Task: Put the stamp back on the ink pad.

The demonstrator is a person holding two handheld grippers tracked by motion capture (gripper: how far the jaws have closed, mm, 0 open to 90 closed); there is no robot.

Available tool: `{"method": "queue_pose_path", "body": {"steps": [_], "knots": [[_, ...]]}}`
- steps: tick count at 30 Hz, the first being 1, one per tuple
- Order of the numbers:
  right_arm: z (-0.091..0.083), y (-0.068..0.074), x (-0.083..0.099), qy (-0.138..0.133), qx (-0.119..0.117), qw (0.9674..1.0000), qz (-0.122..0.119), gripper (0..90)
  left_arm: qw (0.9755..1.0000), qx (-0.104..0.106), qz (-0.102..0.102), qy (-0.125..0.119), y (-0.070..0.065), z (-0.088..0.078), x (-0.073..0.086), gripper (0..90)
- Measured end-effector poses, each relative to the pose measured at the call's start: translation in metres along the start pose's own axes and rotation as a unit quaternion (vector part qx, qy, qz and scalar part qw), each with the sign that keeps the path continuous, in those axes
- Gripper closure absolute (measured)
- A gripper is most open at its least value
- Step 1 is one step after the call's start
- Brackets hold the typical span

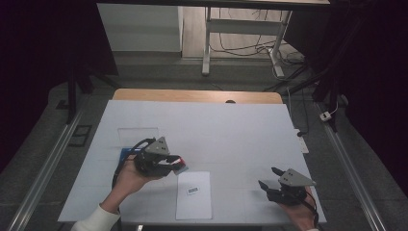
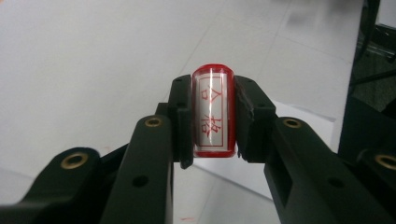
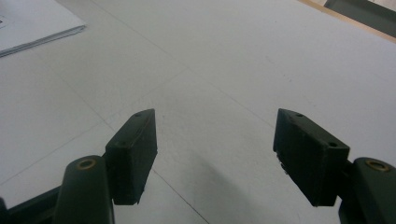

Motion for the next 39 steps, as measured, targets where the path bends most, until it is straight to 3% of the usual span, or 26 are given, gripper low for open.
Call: {"method": "queue_pose_path", "body": {"steps": [7, 18, 30, 39], "knots": [[0.000, 0.000, 0.000, 0.000, -0.001, 1.0000, -0.001, 29.8, 0.9988, -0.032, -0.034, 0.012, 0.025, -0.010, 0.016, 70.2], [0.000, 0.000, 0.000, 0.002, 0.001, 1.0000, -0.001, 29.8, 0.9928, -0.078, -0.083, 0.036, 0.060, -0.032, 0.048, 70.2], [0.001, 0.000, 0.001, 0.005, 0.000, 1.0000, -0.001, 29.9, 0.9827, -0.117, -0.123, 0.073, 0.086, -0.031, 0.078, 70.2], [0.002, 0.000, 0.000, 0.006, 0.001, 1.0000, 0.000, 30.2, 0.9791, -0.118, -0.128, 0.105, 0.093, -0.018, 0.087, 70.1]]}}
Point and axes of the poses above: each handheld gripper's, and its own axes: z roughly forward along the jaws, x roughly out of its underside, y roughly to its left, the point moved 1 cm from there along z, roughly forward along the jaws
